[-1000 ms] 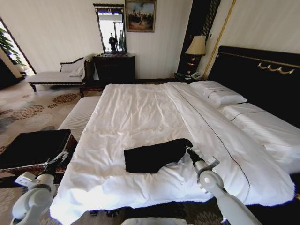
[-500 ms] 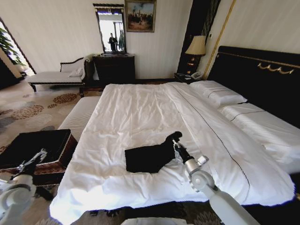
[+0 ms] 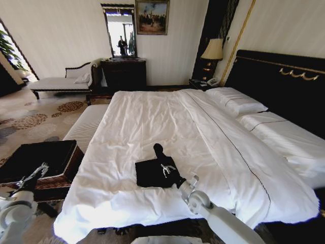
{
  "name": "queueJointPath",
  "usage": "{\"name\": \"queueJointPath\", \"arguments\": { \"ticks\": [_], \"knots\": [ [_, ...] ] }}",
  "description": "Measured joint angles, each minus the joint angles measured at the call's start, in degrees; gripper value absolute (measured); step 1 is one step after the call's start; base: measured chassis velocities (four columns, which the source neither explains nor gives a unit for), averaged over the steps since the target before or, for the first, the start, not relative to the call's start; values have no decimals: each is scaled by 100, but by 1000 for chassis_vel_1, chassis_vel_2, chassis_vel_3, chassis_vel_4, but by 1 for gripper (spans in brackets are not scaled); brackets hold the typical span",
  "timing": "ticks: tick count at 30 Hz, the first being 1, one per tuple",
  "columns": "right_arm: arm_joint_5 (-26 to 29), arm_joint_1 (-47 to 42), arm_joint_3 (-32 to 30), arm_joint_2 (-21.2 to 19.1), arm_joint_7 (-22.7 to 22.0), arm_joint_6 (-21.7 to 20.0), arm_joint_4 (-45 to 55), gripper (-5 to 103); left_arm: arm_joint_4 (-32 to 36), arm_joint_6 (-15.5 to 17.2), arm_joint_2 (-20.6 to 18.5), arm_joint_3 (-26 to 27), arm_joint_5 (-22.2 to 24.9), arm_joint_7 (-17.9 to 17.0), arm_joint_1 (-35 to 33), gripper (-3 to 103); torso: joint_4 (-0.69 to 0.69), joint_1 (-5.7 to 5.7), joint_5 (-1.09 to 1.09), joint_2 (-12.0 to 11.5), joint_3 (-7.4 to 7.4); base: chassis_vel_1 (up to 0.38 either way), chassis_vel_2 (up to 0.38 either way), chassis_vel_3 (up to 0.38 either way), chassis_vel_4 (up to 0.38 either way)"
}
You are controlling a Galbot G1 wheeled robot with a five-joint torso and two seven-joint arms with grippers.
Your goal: Fold the clothes on the bed and place them into the basket.
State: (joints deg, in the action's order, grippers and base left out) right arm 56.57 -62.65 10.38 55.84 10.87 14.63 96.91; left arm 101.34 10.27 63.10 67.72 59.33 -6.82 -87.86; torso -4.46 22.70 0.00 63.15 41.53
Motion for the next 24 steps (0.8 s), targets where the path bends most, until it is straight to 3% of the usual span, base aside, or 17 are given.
{"name": "queueJointPath", "arguments": {
  "ticks": [11, 24],
  "knots": [
    [-136, 430, 780, -254, -51, 35, -85, 2, 147, 4, 102, 20, -18, -13, -73, 100, 0, 0, -1, 0, 0, 0, 0, 0, 0],
    [-266, 650, 1029, -129, -244, 139, -341, 2, 106, -11, 165, -59, -80, -3, -71, 100, 0, 0, 0, 0, 0, 0, 0, 0, 0]
  ]
}}
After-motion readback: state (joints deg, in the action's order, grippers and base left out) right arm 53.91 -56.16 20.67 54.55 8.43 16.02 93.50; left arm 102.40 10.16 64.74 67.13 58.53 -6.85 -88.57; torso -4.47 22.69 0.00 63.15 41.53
